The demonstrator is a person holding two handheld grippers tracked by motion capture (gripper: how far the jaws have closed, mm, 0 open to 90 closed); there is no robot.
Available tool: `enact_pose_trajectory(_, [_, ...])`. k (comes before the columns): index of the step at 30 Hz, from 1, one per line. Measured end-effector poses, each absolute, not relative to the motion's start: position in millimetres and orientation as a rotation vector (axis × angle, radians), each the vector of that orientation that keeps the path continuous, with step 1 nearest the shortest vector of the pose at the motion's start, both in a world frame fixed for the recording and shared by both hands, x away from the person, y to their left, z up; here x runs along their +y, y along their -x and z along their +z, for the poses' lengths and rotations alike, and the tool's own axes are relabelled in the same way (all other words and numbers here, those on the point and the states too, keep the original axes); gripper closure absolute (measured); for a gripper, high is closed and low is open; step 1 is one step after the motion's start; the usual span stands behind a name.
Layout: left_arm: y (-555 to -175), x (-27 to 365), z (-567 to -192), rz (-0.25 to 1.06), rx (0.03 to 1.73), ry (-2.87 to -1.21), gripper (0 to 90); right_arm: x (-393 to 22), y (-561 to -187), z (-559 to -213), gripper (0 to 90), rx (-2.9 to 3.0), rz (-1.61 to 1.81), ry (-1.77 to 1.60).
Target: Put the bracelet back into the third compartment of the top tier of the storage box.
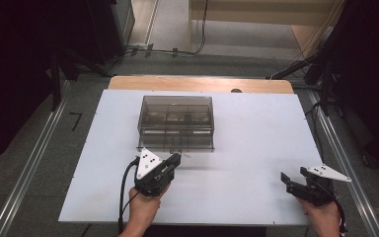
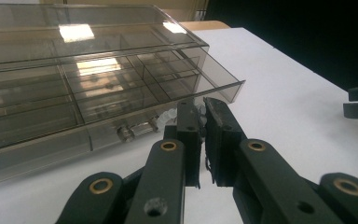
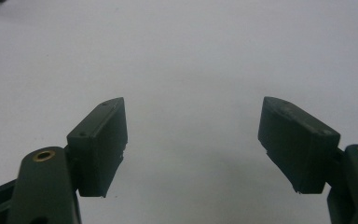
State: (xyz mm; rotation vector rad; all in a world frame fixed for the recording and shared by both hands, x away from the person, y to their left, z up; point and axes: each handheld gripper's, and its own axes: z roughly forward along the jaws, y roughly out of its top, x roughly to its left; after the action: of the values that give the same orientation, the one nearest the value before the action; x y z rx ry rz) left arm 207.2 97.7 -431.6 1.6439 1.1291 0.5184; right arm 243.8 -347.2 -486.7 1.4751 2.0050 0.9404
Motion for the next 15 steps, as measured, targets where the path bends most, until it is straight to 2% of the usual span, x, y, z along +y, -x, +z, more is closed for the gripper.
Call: enact_pose_trajectory(15, [-208.9,94.8,-424.5,0.529,1.105,-1.63,85.1,-347.1,-244.0,-487.0,22.3,2.009,0.938,-1.477])
